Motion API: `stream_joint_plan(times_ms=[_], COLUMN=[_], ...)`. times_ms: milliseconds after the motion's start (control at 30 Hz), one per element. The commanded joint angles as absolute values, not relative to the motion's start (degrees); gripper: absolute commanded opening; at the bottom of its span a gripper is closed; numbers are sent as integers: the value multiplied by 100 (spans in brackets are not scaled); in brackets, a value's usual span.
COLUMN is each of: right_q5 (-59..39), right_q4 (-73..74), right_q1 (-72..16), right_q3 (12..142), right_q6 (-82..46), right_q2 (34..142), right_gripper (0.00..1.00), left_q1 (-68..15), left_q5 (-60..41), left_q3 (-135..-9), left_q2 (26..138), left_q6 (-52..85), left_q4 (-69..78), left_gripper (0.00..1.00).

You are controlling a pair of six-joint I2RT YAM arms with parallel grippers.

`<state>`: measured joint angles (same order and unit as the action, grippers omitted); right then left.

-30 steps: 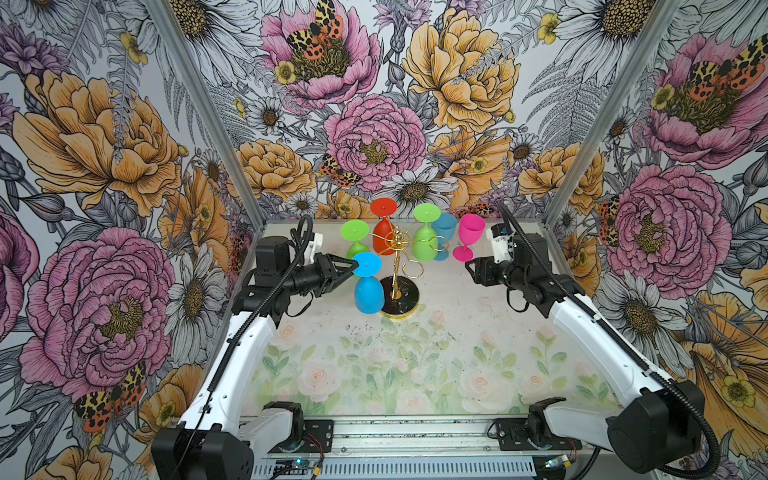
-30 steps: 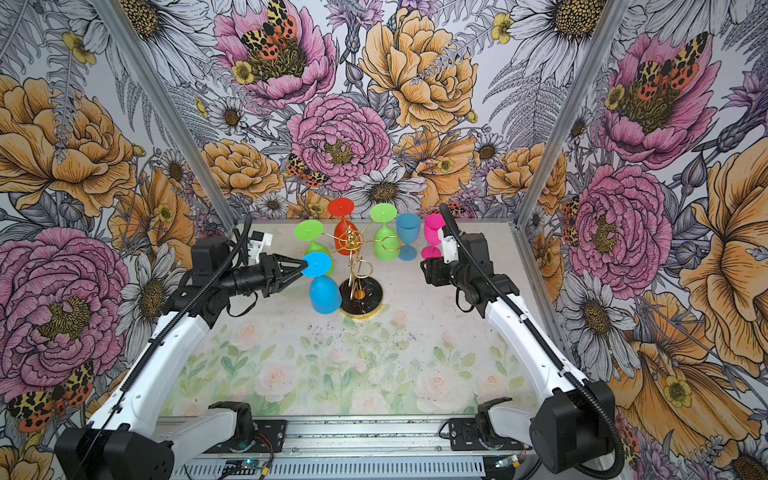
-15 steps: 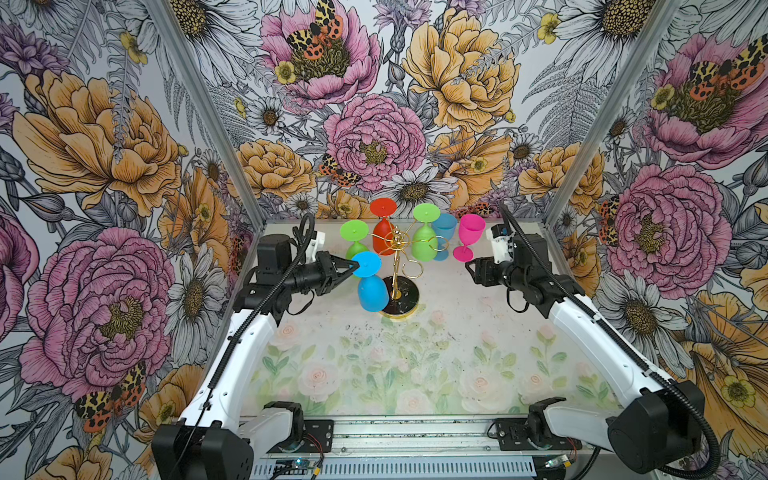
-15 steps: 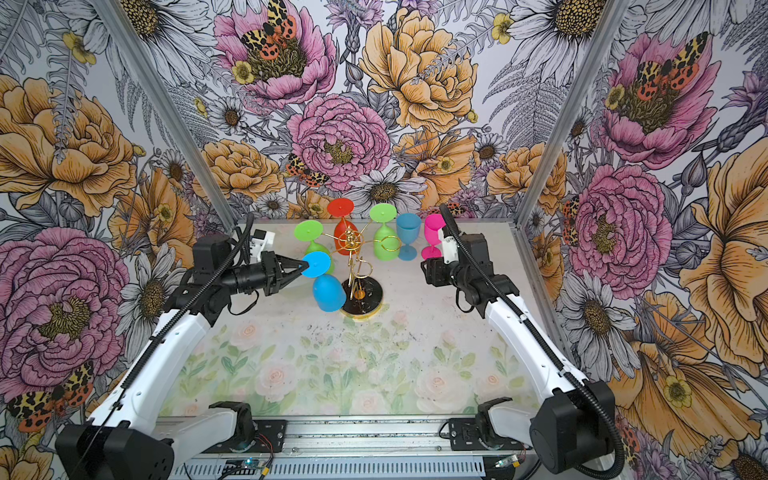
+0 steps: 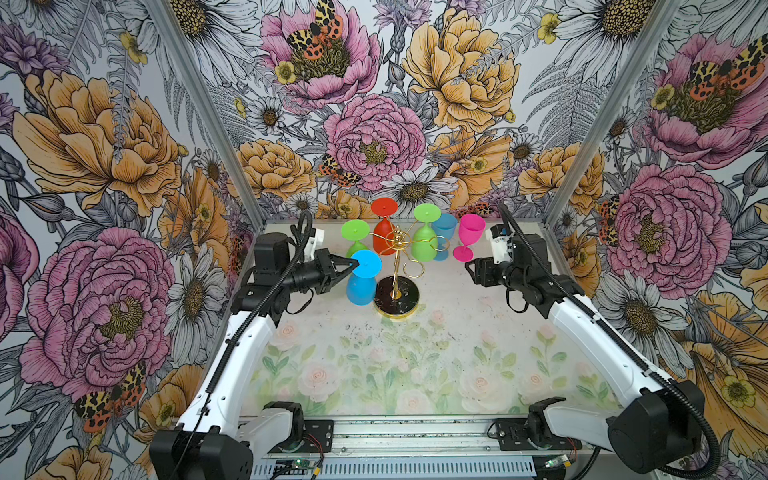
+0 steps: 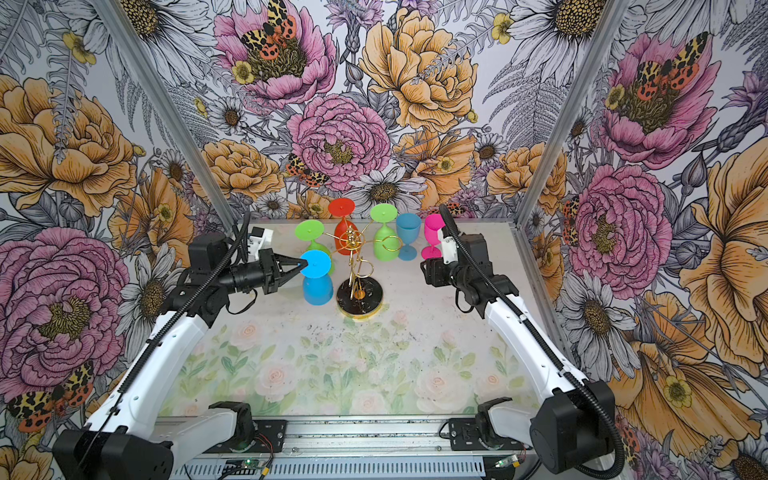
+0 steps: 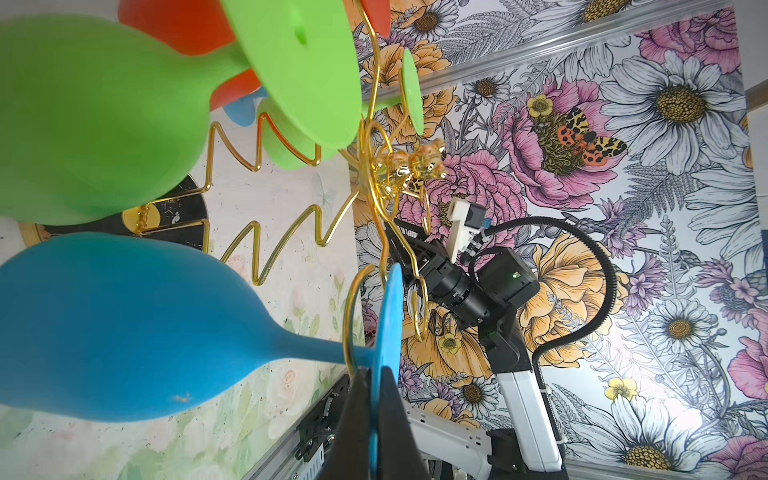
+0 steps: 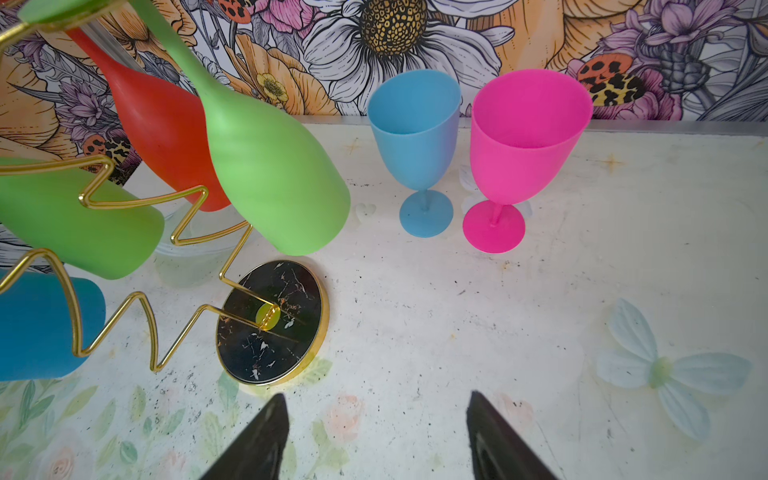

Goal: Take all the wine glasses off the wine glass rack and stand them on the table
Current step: 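Close the left gripper on the blue glass base hanging on the rack, then pull the blue glass off its hook with the left gripper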

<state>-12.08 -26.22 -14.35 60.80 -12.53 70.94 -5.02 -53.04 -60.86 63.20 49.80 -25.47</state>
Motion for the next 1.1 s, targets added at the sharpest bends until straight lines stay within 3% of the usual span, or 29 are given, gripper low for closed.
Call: stream_joint_plan(times_ms=[0, 300, 1067], right_q5=[-1160, -1160, -1043], right_q4=[-2401, -2404, -2391], right_q1=[-1464, -1464, -1463], right_q3=[6056, 6056, 5984], right_q6=[-1283, -1293, -1291], right_q2=[6961, 6926, 6858], right_gripper=[68, 68, 68], left_q1=[-523, -528, -703], left_q5=[-5468, -5852, -5924], left_q3=[-6197, -5989, -6354], left_q2=[6216, 6225, 6870], left_q6=[5150, 5918, 5941], left_q4=[-2415, -1374, -1214], left_gripper=[4, 0, 0])
